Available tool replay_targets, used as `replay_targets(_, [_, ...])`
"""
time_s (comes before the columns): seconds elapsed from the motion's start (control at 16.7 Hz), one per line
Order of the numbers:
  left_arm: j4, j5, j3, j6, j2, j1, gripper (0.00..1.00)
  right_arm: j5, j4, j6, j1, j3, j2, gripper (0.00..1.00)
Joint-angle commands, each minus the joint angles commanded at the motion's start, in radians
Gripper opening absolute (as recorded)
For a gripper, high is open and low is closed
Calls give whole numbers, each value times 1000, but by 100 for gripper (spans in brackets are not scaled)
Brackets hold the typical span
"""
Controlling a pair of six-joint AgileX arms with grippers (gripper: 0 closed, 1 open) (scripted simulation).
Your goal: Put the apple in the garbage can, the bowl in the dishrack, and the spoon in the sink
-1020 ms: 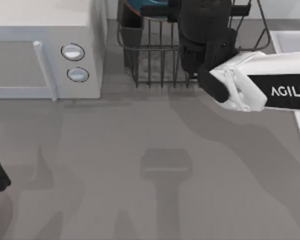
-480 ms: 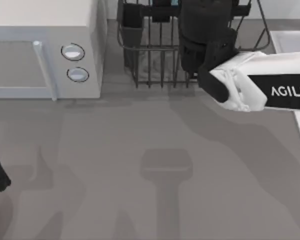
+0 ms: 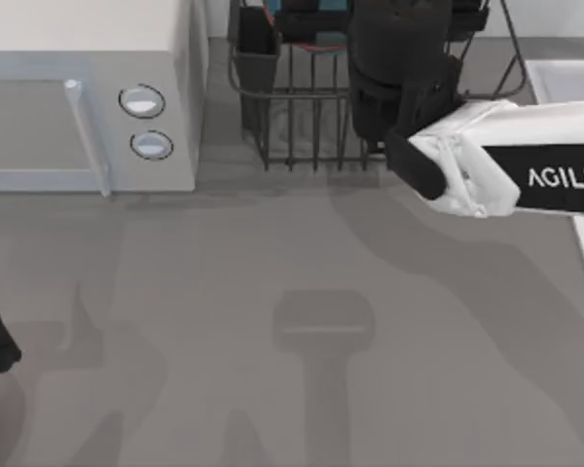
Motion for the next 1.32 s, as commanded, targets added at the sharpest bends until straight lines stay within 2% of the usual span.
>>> replay_targets(0.24, [0, 0, 0, 0, 0, 0, 100, -24, -8, 1, -11, -30, -31, 100])
replay_targets(0.54, [0, 0, 0, 0, 0, 0, 100, -191, -78, 8, -107, -274, -292, 100])
replay_targets(0.96, [0, 0, 0, 0, 0, 0, 100, -480, -290, 10, -327, -792, -1045, 100])
replay_targets(1.32, [0, 0, 0, 0, 0, 0, 100, -628, -523, -2, -514, -1160, -1699, 100])
